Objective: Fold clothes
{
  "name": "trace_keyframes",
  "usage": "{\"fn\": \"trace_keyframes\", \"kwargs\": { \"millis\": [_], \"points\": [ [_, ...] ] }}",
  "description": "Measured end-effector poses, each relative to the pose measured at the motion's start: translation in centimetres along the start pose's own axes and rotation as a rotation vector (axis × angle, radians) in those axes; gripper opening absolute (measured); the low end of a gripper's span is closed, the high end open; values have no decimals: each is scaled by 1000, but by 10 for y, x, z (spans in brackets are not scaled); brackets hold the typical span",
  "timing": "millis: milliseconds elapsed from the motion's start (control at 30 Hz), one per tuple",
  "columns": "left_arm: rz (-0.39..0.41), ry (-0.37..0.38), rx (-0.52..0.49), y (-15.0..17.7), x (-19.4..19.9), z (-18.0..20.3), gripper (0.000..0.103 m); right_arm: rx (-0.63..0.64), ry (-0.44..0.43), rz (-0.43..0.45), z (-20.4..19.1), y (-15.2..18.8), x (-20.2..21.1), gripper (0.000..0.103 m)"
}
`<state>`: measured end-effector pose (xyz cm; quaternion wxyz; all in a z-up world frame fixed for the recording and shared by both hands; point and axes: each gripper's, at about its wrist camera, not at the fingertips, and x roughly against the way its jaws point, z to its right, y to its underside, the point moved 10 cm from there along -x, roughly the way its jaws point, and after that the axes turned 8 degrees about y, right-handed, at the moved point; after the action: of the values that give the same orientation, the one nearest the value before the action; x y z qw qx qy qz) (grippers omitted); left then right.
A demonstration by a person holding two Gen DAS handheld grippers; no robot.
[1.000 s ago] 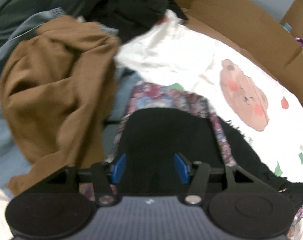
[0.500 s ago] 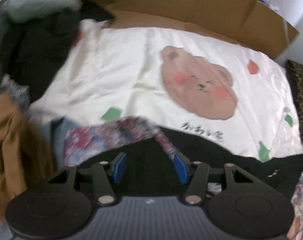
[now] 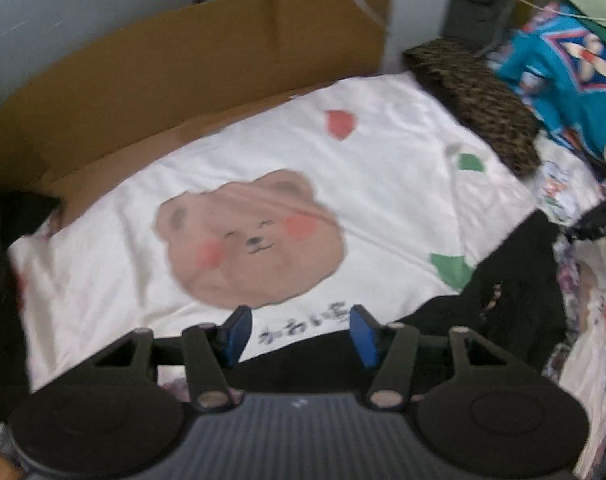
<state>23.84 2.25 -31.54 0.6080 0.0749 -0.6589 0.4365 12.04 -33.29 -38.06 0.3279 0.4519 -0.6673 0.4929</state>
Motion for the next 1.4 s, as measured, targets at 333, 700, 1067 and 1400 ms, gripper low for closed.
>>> {"fn": "trace_keyframes", "kwargs": {
  "millis": [333,700,1067,1400],
  "points": [
    [-181,78,-220,71,-40,55,57,-22,3,0,0,0,-3,2],
    [-236,26,-344,88,-72,58,57,-28,3,-5,-1,2,-3,2],
    [-250,-1,-338,87,-107,50,57,-37,-11,-2,1,3,-5,2],
    [-207,-13,-275,91,-103,50,26,-36,-5,-19,2,14,-6,2]
  ]
}}
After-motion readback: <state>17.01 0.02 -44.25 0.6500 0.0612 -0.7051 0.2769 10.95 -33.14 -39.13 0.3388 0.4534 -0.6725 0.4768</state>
